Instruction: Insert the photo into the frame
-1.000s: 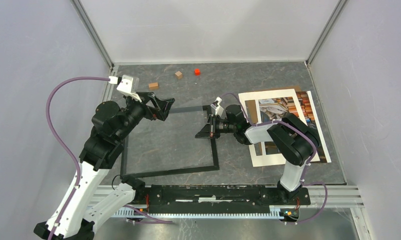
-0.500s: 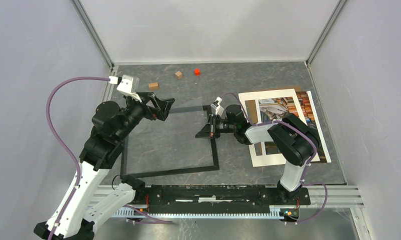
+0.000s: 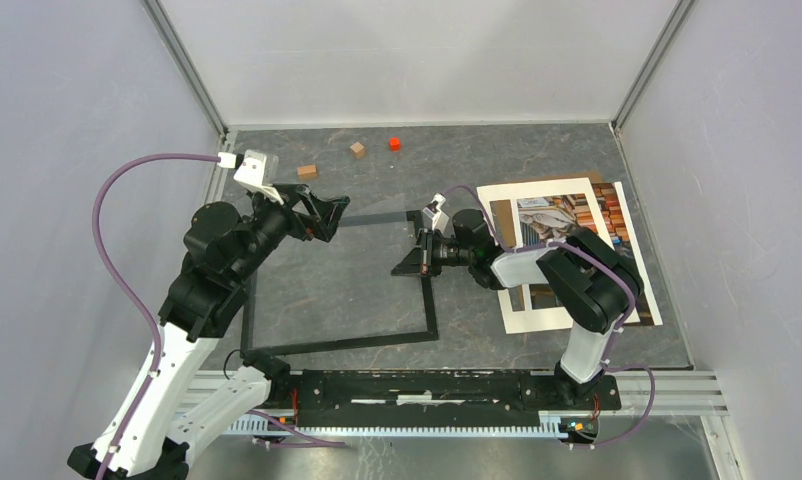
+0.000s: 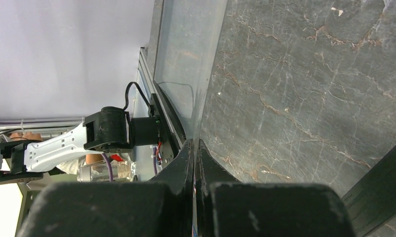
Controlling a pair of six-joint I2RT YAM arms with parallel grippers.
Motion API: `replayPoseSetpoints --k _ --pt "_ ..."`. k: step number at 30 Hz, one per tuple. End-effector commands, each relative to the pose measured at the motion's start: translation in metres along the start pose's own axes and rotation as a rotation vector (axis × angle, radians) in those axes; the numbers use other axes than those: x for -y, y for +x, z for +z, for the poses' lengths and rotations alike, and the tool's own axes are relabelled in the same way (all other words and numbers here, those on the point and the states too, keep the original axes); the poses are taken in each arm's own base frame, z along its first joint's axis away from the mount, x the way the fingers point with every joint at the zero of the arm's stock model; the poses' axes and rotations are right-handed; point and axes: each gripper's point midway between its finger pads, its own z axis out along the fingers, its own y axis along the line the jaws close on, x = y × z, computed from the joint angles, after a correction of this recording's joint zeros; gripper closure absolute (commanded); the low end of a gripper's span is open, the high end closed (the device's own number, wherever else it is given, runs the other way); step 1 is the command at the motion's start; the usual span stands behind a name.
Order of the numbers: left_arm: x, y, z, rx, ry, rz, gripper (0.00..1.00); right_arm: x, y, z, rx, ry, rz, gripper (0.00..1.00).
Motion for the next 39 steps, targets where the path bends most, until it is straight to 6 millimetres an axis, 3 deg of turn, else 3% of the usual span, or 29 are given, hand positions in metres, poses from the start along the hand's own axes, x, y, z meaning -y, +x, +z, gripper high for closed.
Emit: replayPoseSetpoints --k 1,22,32,39 --pt "0.004 -0.011 0.001 0.041 0.027 0.021 0.0 -0.012 -0.007 -0.007 0.031 -0.025 -0.048 1.0" --pt "0.005 -0.012 0.0 0.043 0.031 0.021 0.0 -0.006 -0.002 -0.003 0.006 -0.042 -0.041 1.0" --pt "0.005 -0.011 0.001 0.039 0.034 0.02 0.0 0.015 -0.006 -0.009 -0.009 0.116 -0.142 0.59" --pt "0.006 -0.01 0.002 0.04 0.038 0.015 0.0 0.024 -0.015 -0.014 -0.021 0.216 -0.221 0.47"
